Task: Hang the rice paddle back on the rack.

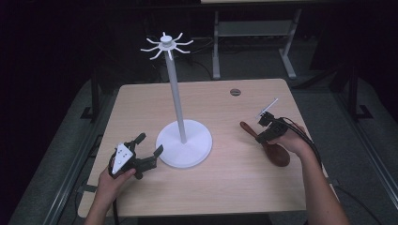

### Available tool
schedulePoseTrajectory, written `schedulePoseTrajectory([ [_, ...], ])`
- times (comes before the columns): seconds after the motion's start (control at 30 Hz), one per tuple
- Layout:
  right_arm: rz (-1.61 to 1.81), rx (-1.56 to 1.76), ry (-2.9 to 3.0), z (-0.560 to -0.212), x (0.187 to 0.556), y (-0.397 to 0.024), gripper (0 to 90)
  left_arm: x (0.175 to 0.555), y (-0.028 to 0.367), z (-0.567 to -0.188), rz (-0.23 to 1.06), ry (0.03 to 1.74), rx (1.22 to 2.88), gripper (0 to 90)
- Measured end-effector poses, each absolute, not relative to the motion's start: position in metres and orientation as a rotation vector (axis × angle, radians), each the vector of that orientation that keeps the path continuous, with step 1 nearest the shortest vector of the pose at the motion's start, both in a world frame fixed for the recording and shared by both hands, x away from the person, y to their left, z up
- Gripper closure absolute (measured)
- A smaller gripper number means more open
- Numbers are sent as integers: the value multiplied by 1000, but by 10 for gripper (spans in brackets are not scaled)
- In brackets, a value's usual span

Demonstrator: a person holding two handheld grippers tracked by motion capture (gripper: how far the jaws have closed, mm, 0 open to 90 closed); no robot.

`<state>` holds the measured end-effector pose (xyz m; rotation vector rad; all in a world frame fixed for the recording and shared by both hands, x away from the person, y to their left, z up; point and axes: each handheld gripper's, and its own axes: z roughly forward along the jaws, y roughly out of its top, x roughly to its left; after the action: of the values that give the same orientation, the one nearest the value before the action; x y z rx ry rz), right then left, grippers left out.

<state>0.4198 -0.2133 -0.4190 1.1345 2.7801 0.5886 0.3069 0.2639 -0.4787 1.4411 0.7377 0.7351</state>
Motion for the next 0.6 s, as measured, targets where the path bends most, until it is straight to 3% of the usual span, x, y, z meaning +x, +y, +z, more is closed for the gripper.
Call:
schedulePoseTrajectory([
  [0.6, 941, 1153, 2598, -397, 400, -223, 780, 307, 264, -479, 736, 737, 1441, 128],
])
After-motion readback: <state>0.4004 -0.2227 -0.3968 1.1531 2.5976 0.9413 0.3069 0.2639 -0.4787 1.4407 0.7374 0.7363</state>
